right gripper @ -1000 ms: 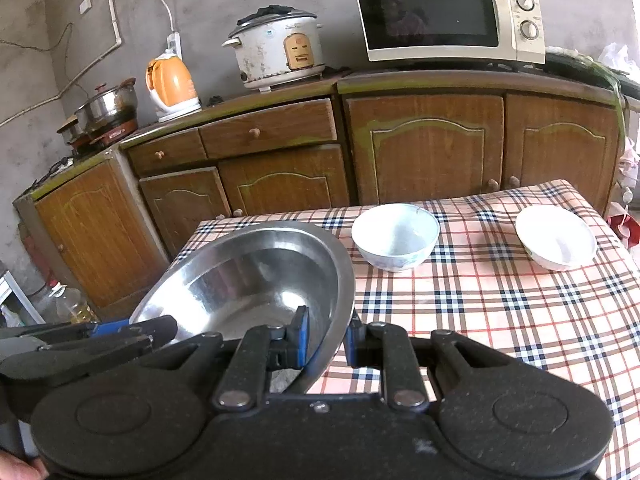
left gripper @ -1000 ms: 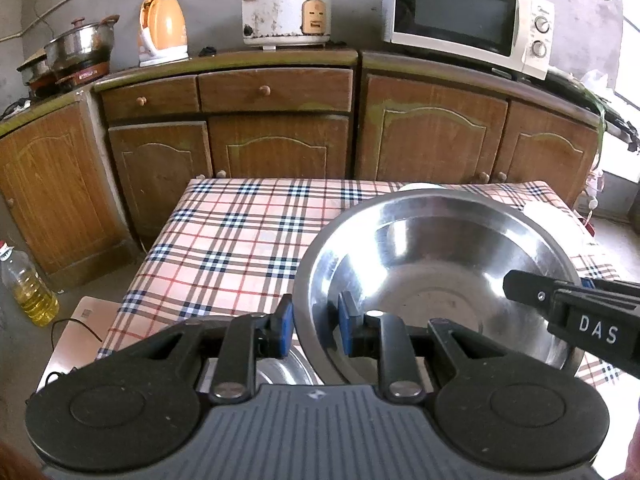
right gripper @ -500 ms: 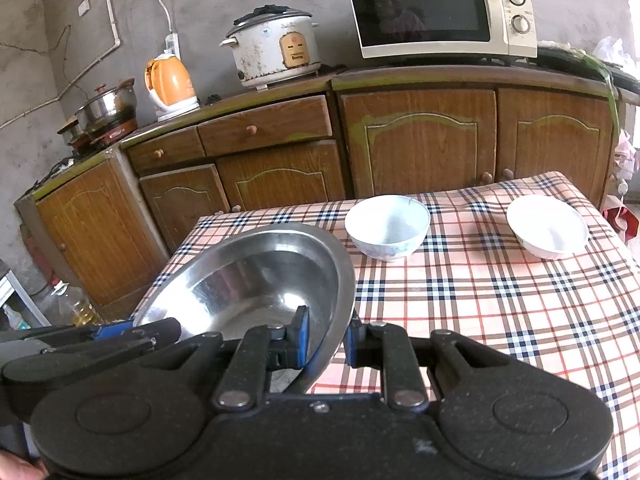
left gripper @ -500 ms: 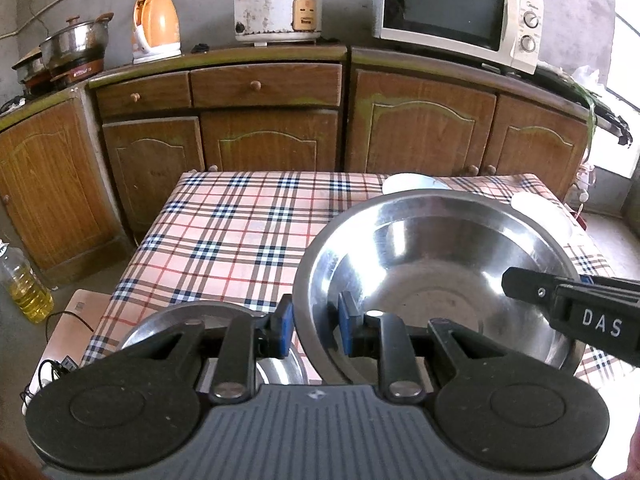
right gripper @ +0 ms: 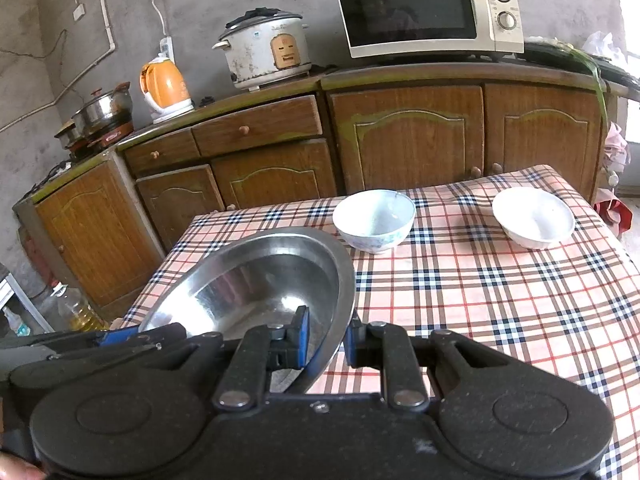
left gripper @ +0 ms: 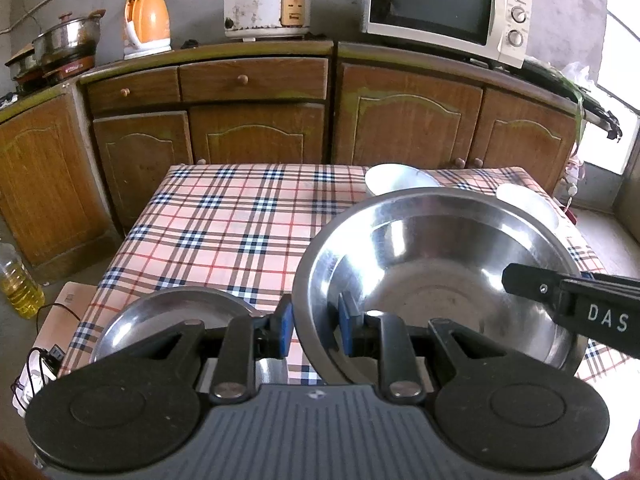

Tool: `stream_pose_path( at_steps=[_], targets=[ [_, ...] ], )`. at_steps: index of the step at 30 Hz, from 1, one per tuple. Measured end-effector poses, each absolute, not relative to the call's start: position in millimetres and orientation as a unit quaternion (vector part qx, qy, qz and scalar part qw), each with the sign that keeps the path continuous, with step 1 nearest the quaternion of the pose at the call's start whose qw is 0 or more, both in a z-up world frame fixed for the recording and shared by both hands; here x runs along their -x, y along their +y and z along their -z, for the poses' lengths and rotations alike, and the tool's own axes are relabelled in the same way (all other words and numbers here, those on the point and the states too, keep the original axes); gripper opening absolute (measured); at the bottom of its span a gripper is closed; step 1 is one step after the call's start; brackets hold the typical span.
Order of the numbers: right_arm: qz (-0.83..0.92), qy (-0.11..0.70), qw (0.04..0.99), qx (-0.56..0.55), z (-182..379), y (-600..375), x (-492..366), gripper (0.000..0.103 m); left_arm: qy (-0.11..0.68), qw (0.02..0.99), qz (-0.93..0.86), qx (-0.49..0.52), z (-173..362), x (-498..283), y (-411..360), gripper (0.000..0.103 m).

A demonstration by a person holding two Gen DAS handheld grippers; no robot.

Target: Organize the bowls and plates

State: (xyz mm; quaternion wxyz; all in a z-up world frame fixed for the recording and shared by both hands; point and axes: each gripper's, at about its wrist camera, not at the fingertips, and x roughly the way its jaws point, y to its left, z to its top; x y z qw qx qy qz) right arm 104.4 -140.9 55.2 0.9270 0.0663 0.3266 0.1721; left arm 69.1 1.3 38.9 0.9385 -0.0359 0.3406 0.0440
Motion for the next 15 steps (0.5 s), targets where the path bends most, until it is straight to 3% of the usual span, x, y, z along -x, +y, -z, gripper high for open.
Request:
stream_pose_path(
  at_steps=[15],
  targets=[
    [-0.163, 0.329, 0.927, -0.075, -50, -156, -97, 0.023, 0.345, 0.937, -0.033, 0.033, -33, -65, -11, 0.023]
  ],
)
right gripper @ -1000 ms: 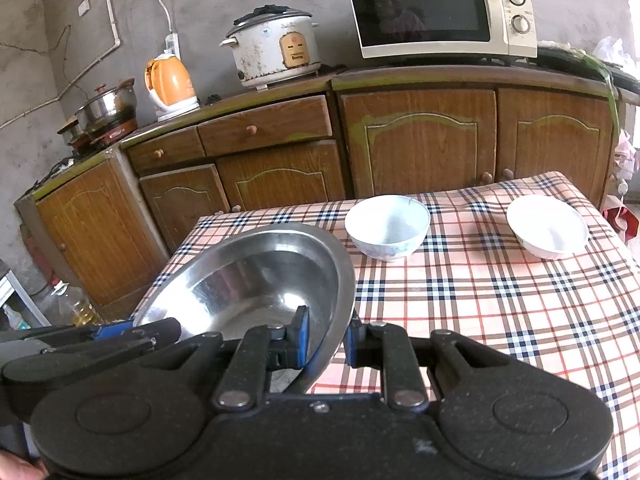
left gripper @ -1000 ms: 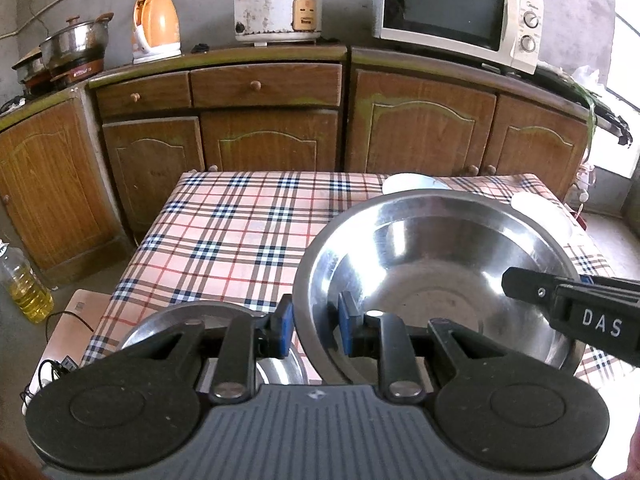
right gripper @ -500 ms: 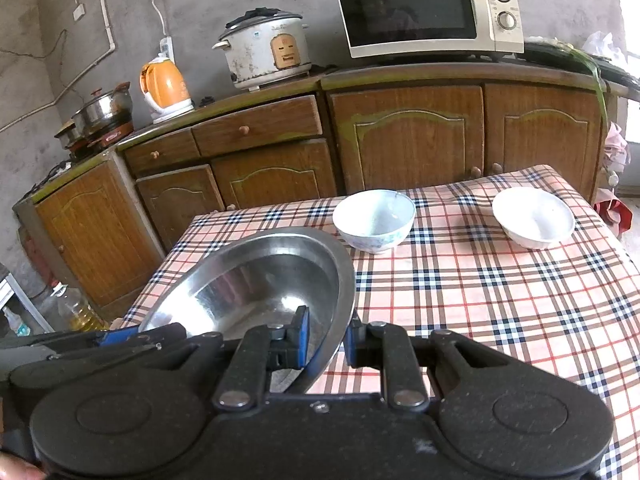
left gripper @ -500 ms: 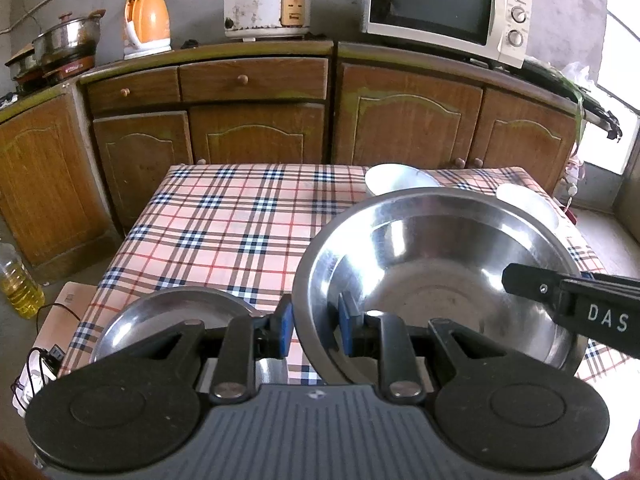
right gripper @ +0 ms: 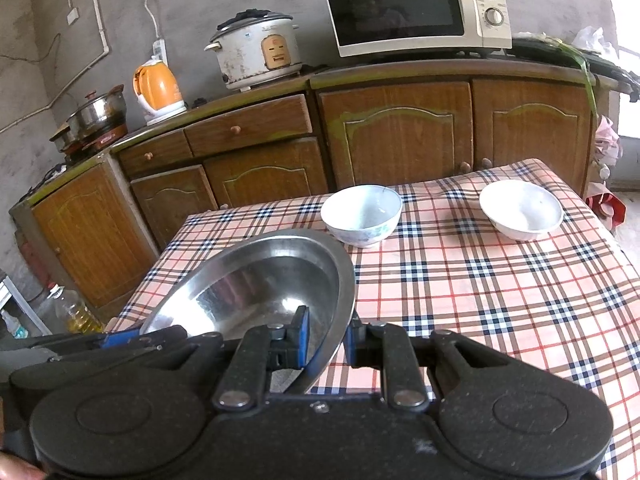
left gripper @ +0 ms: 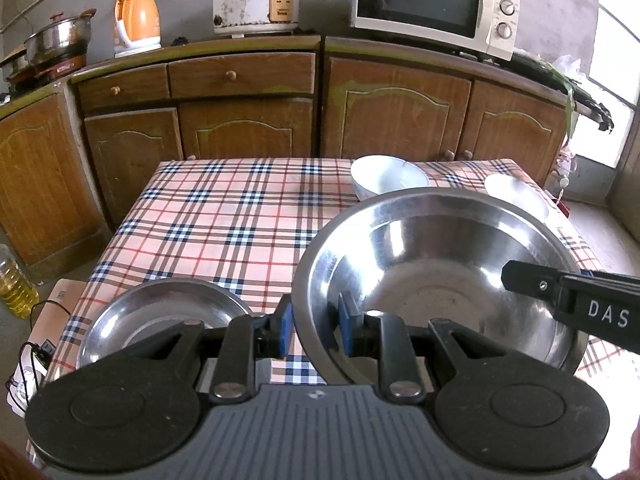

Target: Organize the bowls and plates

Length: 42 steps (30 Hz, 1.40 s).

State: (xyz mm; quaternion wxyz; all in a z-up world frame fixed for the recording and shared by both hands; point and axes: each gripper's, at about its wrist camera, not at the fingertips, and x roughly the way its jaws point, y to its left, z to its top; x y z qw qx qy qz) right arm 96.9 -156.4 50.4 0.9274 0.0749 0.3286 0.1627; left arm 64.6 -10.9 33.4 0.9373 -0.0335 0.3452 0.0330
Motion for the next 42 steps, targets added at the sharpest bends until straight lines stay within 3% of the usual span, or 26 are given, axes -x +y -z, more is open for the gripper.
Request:
stream_pose_path(
  at_steps=[42],
  targets=[
    [-0.103, 0.325, 0.933, -0.116, -34, -239, -69, 0.023, 0.361, 0.932, 0.027, 0.011, -14, -60, -77, 0.024]
  ],
)
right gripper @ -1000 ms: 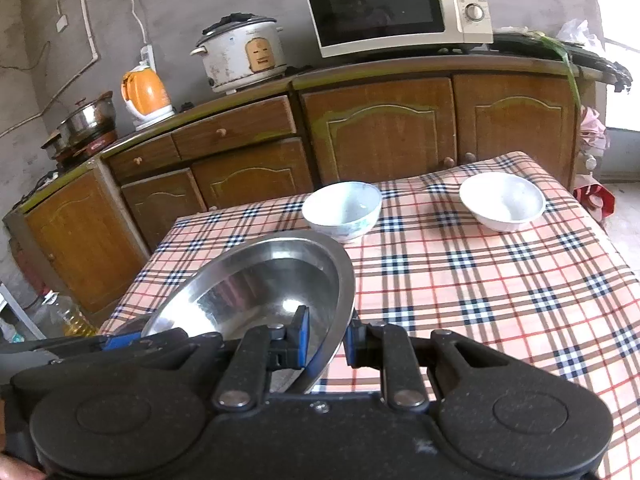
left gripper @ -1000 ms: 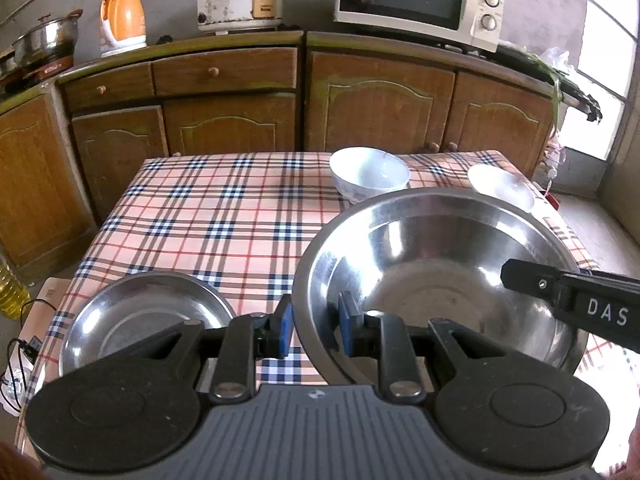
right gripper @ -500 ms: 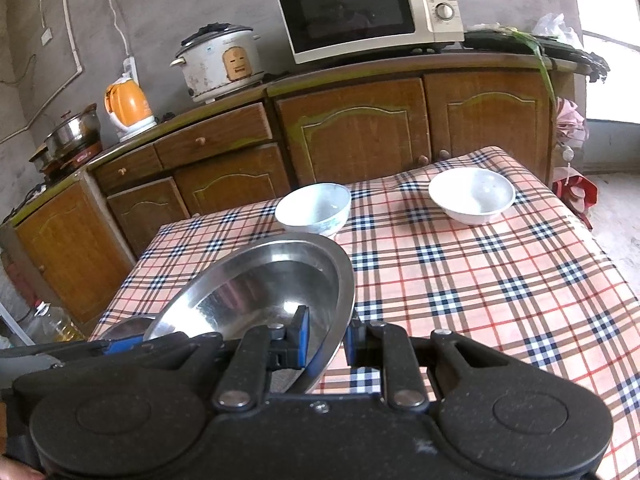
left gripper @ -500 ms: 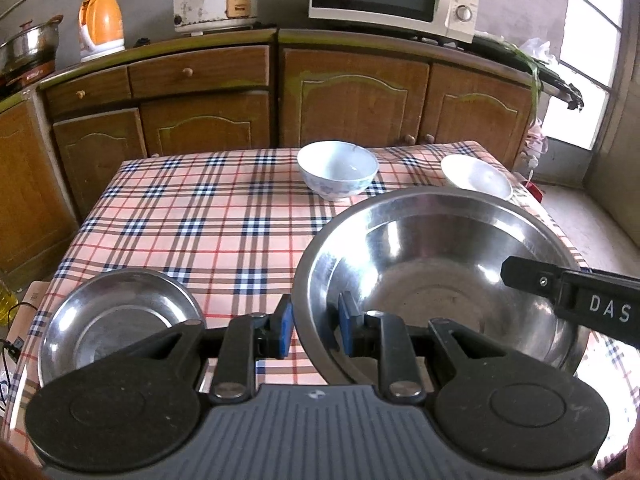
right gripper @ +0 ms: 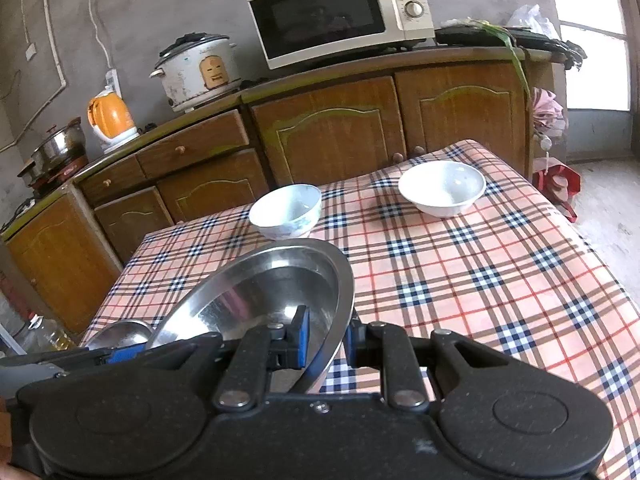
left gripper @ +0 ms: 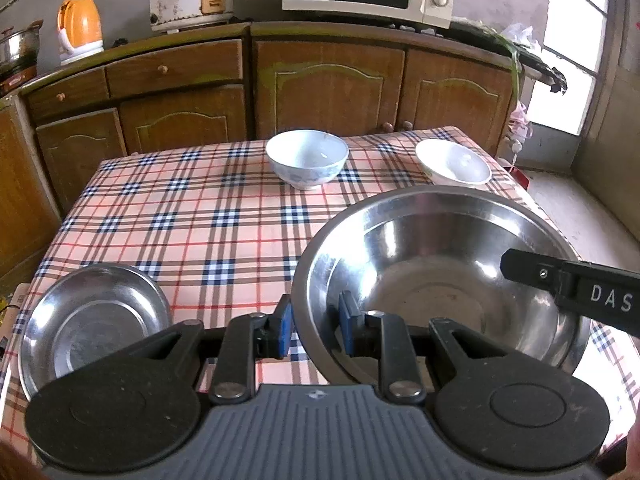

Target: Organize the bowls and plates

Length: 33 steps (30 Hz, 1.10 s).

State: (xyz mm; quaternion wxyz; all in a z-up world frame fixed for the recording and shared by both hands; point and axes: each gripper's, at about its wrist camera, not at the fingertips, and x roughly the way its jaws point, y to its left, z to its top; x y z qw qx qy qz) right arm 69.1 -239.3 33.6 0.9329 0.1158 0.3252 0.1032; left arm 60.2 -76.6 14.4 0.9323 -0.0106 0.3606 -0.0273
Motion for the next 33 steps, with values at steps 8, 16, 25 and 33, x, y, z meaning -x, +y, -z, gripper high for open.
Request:
stream_pose_path(
  at_steps=[8, 16, 25, 33],
  targets=[
    [-0.095, 0.331, 0.931, -0.120, -25, -251, -69, 0.023, 0.370, 0.929, 0.034, 0.006, -7, -62, -85, 0.024],
    [-0.090, 0.339, 0.928, -0.125, -16, -258, -72, 0.023, 0.378, 0.925, 0.037, 0.002, 0, -66, -91, 0.024],
    [-0.086, 0.348, 0.924, -0.129, -6, -263, -75, 0.023, 0.387, 0.921, 0.039, 0.002, 7, -69, -94, 0.024],
    [-0.085, 0.359, 0.920, -0.131, 3, -265, -79, 0.023, 0.396, 0.917, 0.037, 0.001, 15, -73, -96, 0.024]
  ],
)
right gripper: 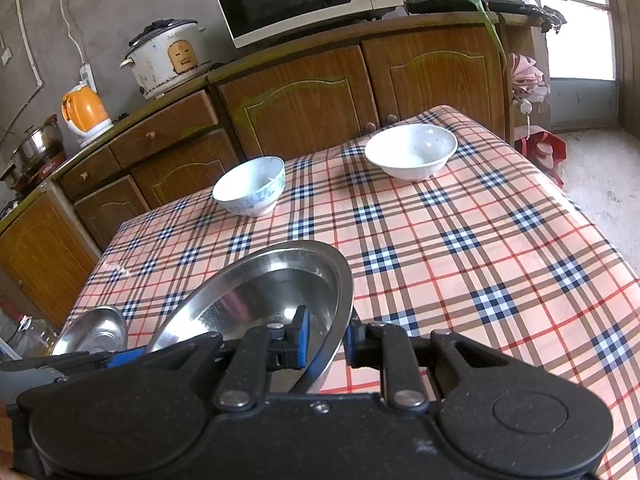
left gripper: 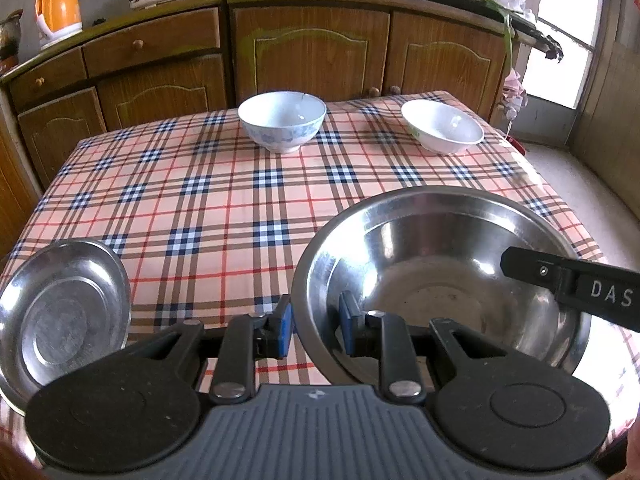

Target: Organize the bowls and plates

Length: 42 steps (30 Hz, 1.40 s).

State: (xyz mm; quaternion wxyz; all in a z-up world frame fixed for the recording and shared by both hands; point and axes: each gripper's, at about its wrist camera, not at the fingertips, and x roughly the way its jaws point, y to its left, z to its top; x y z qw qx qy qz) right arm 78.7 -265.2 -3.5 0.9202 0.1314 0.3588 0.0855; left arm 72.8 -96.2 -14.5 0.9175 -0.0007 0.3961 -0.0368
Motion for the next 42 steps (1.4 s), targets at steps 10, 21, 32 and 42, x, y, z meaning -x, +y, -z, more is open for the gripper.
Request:
stream_pose_path(
  at_steps=[10, 21, 32, 42],
  targets=[
    [-0.085, 0.371, 0.915, -0.134, 15, -268, -83, 0.023, 0.405, 0.914, 0.036, -0.003, 23, -76, -98, 0.024],
    [-0.081, 0.387, 0.909, -0.135, 30, -269, -89, 0.023, 0.415, 0.909, 0.035, -0.009, 35, -81, -100, 0.024],
    [-0.084, 0.400, 0.903, -0.134, 47, -264, -95, 0.023, 0.422, 0.906, 0.029, -0.018, 48, -87, -98, 0.025],
    [-0.086, 0.404, 0.901, -0.136, 59, -260, -107, 0.023, 0.420, 0.907, 0.026, -0.027, 58, -97, -97, 0.025]
  ],
)
